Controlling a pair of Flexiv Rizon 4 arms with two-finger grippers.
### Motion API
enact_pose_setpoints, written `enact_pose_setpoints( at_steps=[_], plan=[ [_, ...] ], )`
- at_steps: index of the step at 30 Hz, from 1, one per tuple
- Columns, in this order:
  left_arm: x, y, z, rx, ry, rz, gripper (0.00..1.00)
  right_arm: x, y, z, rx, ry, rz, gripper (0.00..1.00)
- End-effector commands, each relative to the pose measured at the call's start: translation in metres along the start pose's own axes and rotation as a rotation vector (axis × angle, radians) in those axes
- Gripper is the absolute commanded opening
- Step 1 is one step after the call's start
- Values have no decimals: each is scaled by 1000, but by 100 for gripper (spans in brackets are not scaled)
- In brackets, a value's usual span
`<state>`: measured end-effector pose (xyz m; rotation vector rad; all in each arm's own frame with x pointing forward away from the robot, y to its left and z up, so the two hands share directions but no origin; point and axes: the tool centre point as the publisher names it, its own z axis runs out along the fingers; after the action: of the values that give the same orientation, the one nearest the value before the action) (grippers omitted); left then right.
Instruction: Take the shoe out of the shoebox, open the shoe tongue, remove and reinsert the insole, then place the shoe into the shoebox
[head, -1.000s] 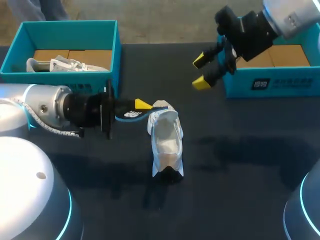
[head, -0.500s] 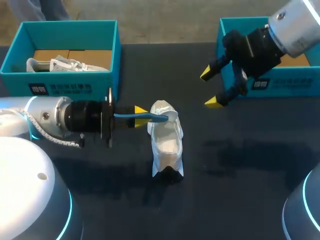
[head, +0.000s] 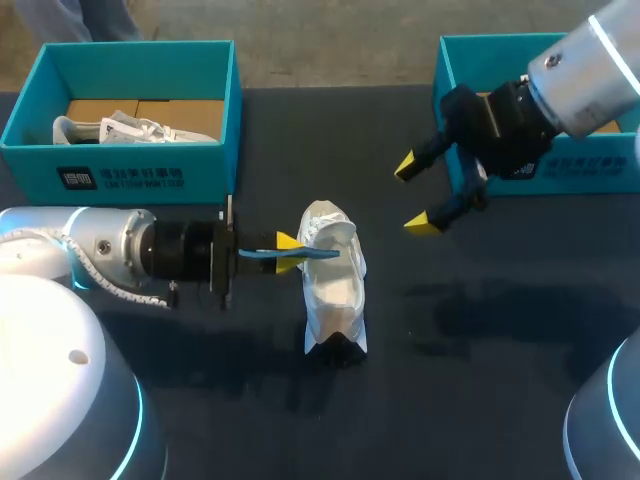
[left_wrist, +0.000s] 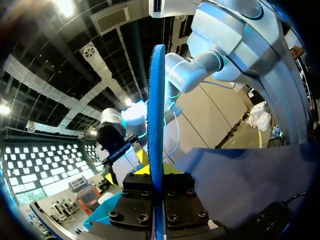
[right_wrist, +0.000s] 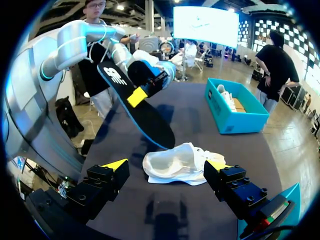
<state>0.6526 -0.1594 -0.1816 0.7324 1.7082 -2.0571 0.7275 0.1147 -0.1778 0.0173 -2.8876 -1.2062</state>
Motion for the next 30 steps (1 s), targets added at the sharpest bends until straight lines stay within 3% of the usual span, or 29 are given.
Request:
enact_pose_setpoints(
  at_steps=[1, 3, 9, 13, 20, 30],
  plan=[
    [7, 1, 2, -7, -26, 22, 0, -1, 1, 2, 2, 1, 0, 100],
    [9, 1, 1, 6, -48, 30, 0, -1, 1, 2, 2, 1, 0, 100],
    [12, 0, 3, 21, -87, 60, 0, 2, -10, 10, 199, -41, -93, 100],
    [14, 0, 7, -1, -91, 87, 0, 3, -18, 15, 226, -73, -143, 100],
    [20, 5, 12, -11, -113, 92, 0, 3, -34, 34, 235, -71, -188, 100],
    [28, 16, 13, -25, -113, 104, 0, 3, -47, 60, 185, -60, -182, 100]
  ],
)
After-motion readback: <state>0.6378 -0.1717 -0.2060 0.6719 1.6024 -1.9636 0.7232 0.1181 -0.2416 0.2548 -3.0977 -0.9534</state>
